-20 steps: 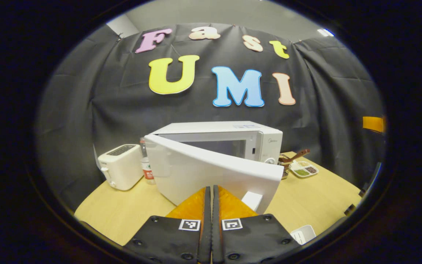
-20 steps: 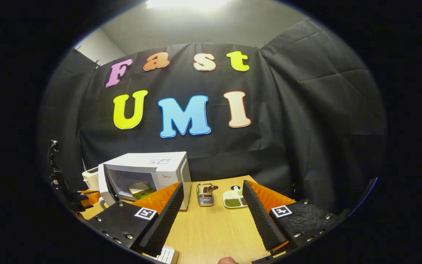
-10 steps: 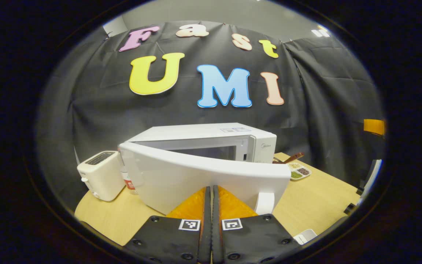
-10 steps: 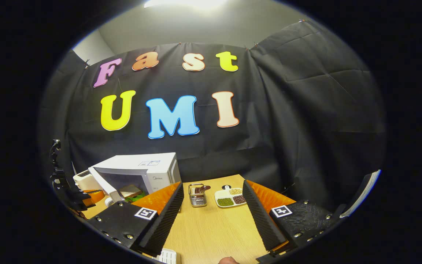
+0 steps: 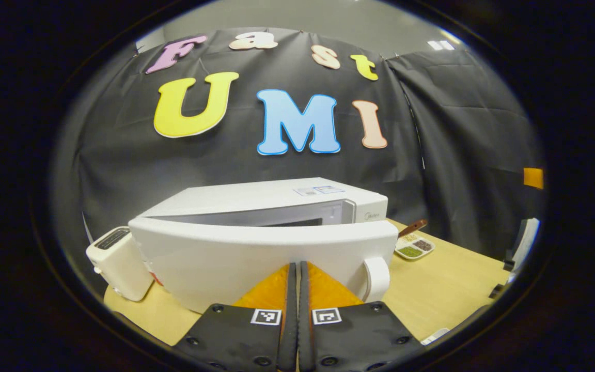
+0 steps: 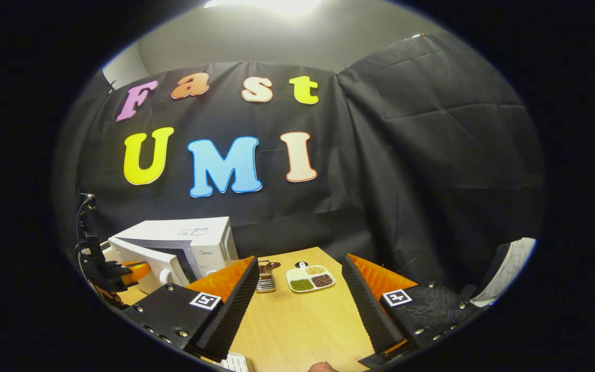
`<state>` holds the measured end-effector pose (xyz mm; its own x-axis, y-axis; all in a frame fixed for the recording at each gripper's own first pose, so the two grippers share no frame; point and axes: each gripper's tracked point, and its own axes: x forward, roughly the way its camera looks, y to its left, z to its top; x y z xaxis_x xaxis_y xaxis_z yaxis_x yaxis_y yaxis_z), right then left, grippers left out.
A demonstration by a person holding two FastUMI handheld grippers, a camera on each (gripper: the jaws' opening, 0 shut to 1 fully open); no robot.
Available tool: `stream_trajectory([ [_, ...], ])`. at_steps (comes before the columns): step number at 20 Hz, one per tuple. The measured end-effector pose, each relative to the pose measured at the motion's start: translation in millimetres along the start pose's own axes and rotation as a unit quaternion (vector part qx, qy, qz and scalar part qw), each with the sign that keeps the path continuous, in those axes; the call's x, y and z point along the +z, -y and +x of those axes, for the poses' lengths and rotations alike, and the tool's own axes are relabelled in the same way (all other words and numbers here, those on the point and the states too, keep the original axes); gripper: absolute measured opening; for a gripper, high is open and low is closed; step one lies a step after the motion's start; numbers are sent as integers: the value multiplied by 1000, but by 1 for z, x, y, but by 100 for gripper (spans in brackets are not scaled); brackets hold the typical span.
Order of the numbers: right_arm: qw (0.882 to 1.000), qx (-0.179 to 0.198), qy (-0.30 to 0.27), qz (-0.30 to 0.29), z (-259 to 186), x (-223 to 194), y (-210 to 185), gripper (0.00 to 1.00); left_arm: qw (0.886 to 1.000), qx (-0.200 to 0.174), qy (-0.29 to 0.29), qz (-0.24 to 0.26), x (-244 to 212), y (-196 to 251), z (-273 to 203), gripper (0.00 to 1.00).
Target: Open the microwave oven with the left hand, put the food in, and close the microwave oven.
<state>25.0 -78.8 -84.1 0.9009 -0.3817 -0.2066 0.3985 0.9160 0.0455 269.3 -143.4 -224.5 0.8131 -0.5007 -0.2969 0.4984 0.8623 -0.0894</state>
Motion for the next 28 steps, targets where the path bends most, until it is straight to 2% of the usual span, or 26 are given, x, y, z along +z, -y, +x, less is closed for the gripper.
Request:
stream_trajectory([
  [6, 1000, -25, -7, -3, -1, -6, 5, 98, 1000, -4, 2, 0, 5, -8, 34, 8],
  [7, 1000, -30, -8, -2, -1, -7, 7, 93, 1000, -3, 2, -2, 5, -10, 40, 8],
  [8, 999, -34, -9, 0, -1, -6, 9, 98, 1000, -3, 1, -4, 6, -10, 45, 8],
  [9, 999, -38, -9, 0, 1, -7, 10, 93, 1000, -2, 1, -6, 8, -12, 50, 8],
  [10, 999, -41, -10, 1, 1, -8, 11, 98, 1000, -1, 0, -9, 10, -12, 55, 8],
  [12, 999, -42, -12, 0, 3, -8, 12, 98, 1000, -10, 1, -17, 9, -7, 58, 8],
  [15, 999, -41, -7, 0, 6, -5, 10, 93, 1000, 1, 5, 11, 7, -9, 59, 7],
  [16, 999, -41, -3, 1, 6, -2, 9, 98, 1000, -2, 10, 19, 9, -5, 60, 7],
  [17, 999, -38, 0, 0, 6, 0, 8, 98, 1000, -11, 9, 21, 9, 1, 62, 7],
  [18, 999, -34, 1, 0, 7, 1, 6, 93, 999, -22, 10, 22, 9, 9, 65, 7],
  [19, 1000, -29, 1, -2, 7, 0, 3, 98, 999, -31, 11, 27, 10, 16, 67, 7],
  [20, 1000, -24, 0, -3, 8, 1, 1, 98, 999, -26, 16, 36, 13, 14, 71, 7],
  [21, 1000, -19, -1, -4, 8, 0, -1, 98, 999, -5, 25, 47, 16, 7, 76, 11],
  [22, 1000, -12, -2, -5, 6, 0, -4, 98, 999, -23, 6, 33, 5, 15, 84, 11],
  [23, 1000, -6, -1, -7, 4, 1, -6, 93, 999, -21, -1, 27, 6, 20, 78, 7],
  [24, 1000, -2, 1, -12, 2, 3, -6, 98, 999, -14, -3, 34, 6, 18, 81, 7],
  [26, 1000, 7, 1, -16, -2, 4, -7, 98, 999, 13, 0, 50, 14, 14, 74, 7],
  [28, 1000, 18, 2, -11, -6, 7, -5, 98, 999, 18, 15, 38, 28, 17, 60, 8],
])
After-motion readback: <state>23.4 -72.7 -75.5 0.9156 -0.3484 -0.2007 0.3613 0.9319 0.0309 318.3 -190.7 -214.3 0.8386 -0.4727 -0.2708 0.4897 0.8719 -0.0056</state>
